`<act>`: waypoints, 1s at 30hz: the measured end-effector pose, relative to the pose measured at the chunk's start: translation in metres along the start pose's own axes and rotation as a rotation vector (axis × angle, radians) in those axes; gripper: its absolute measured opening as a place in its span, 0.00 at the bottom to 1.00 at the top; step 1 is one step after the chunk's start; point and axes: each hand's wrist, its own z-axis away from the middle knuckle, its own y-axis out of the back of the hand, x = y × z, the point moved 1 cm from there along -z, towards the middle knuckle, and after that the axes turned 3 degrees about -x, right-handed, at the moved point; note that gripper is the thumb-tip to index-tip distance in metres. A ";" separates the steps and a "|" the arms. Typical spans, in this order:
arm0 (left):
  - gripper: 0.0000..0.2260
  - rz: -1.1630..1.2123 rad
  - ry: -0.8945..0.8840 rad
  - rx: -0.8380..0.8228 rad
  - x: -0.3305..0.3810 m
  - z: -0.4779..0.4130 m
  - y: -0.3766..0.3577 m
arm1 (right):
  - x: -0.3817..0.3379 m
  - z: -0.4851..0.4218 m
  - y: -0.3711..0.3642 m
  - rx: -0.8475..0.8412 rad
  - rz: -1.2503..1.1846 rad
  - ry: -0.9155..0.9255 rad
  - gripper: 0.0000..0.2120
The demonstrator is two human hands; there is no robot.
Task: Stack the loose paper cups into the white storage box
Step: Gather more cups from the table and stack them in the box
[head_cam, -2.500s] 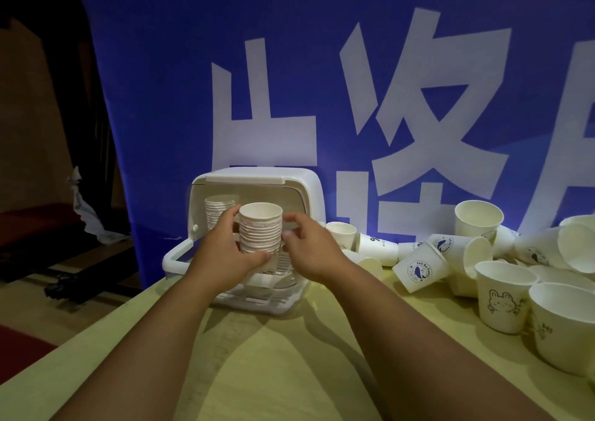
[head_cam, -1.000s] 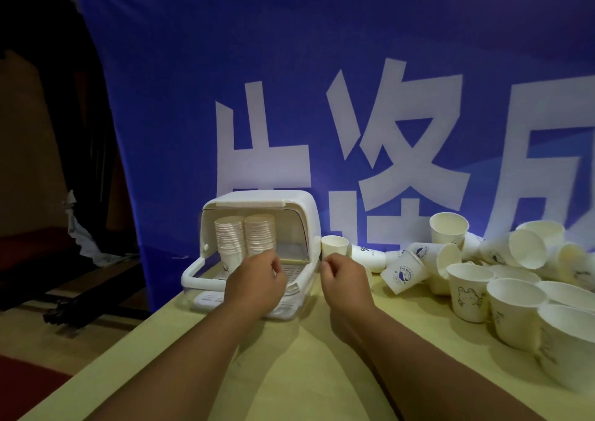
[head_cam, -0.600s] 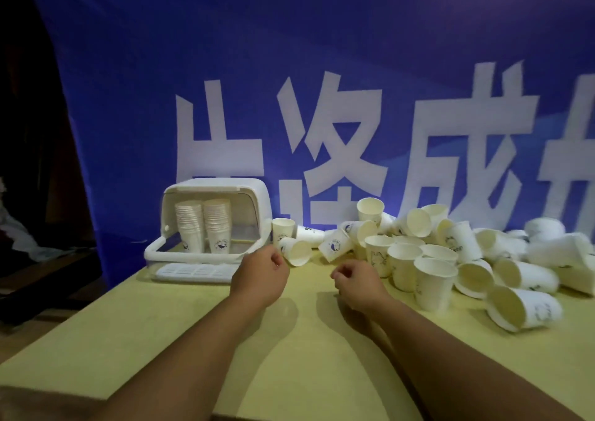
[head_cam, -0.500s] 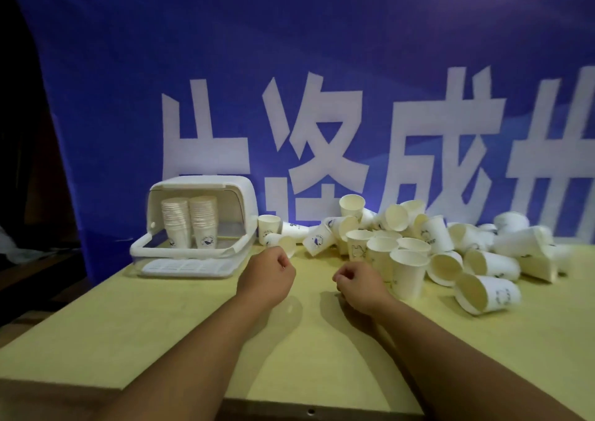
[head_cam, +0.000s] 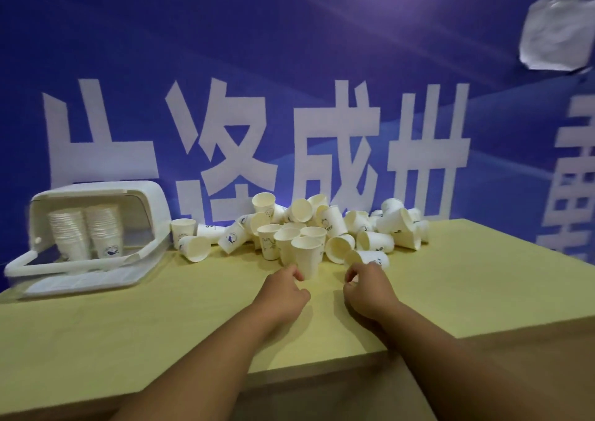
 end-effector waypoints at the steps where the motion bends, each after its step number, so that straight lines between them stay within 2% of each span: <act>1: 0.18 -0.026 -0.001 -0.016 0.003 0.000 -0.005 | 0.010 -0.001 0.003 0.022 0.024 -0.028 0.11; 3: 0.30 -0.129 -0.002 -0.020 0.007 -0.002 -0.011 | 0.023 -0.004 0.009 0.054 0.028 -0.086 0.24; 6: 0.42 -0.273 -0.015 -0.009 0.014 -0.007 -0.015 | 0.030 -0.011 0.012 0.033 0.011 -0.119 0.40; 8: 0.49 -0.290 -0.019 -0.007 0.019 -0.013 -0.016 | 0.031 -0.015 0.011 0.017 0.026 -0.109 0.44; 10: 0.51 -0.278 -0.020 -0.011 0.023 -0.021 -0.017 | 0.033 -0.020 0.009 0.016 0.057 -0.085 0.44; 13: 0.45 -0.307 -0.014 -0.002 0.026 -0.032 -0.016 | 0.037 -0.025 0.007 0.024 0.084 -0.057 0.39; 17: 0.23 -0.356 -0.011 0.099 0.024 -0.038 -0.016 | 0.036 -0.025 0.005 0.051 0.074 -0.035 0.35; 20: 0.11 -0.348 -0.006 0.185 0.016 -0.038 -0.013 | 0.034 -0.026 0.002 0.065 0.058 -0.050 0.33; 23: 0.12 -0.301 -0.019 0.235 0.003 -0.031 -0.008 | 0.034 -0.027 0.003 0.104 -0.004 -0.076 0.27; 27: 0.13 -0.201 -0.026 0.278 -0.013 -0.018 0.008 | 0.029 -0.022 0.007 0.111 -0.072 -0.078 0.32; 30: 0.14 -0.125 0.034 0.303 -0.019 -0.010 0.028 | 0.021 -0.027 0.010 0.055 -0.160 -0.148 0.29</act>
